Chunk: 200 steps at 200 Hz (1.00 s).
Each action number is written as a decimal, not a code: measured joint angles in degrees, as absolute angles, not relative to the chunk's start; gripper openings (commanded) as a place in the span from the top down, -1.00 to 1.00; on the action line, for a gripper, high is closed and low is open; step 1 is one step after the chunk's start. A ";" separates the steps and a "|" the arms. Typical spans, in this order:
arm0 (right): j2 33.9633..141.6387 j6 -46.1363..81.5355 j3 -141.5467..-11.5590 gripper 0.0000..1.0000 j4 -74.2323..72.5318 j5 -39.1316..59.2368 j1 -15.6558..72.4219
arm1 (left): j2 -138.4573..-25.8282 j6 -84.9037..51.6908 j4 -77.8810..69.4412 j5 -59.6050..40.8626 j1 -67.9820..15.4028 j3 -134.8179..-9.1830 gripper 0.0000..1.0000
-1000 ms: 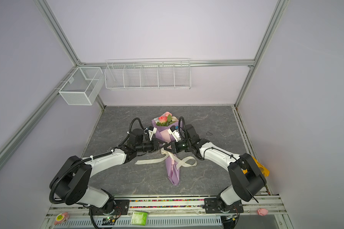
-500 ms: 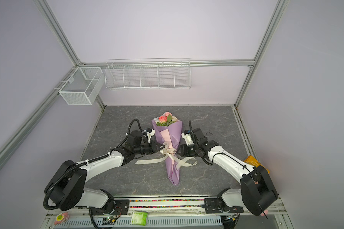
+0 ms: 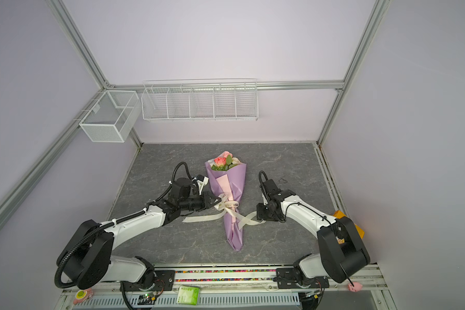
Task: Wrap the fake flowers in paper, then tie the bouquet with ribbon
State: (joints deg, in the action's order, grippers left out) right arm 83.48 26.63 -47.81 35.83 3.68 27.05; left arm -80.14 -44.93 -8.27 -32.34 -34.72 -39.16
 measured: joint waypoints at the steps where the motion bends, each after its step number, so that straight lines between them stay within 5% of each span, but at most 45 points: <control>1: 83.81 26.68 -47.94 0.12 35.81 3.62 27.05 | -80.14 -44.95 -8.29 -32.34 -34.72 -39.13 1.00; 20: 86.70 25.45 -48.53 0.63 35.29 3.70 27.05 | -80.07 -45.21 -8.56 -31.99 -34.72 -38.72 1.00; 38: 87.22 24.58 -48.62 0.86 35.48 2.79 27.05 | -78.96 -45.87 -8.86 -30.98 -34.72 -37.47 1.00; 76: 81.19 25.39 -48.75 0.86 36.21 -2.04 26.59 | -74.65 -47.81 -10.31 -27.51 -34.72 -33.39 1.00; 146: 54.70 33.47 -44.31 0.87 33.93 -8.47 19.18 | -71.83 -56.84 -20.40 -21.32 -34.74 -22.13 1.00; 172: 53.17 35.18 -44.01 0.86 34.20 -8.97 18.13 | -71.75 -61.01 -25.41 -19.07 -34.89 -17.76 1.00; 200: 56.05 36.91 -41.47 0.86 34.04 -7.03 18.09 | -71.13 -63.70 -27.16 -17.37 -35.11 -15.11 0.75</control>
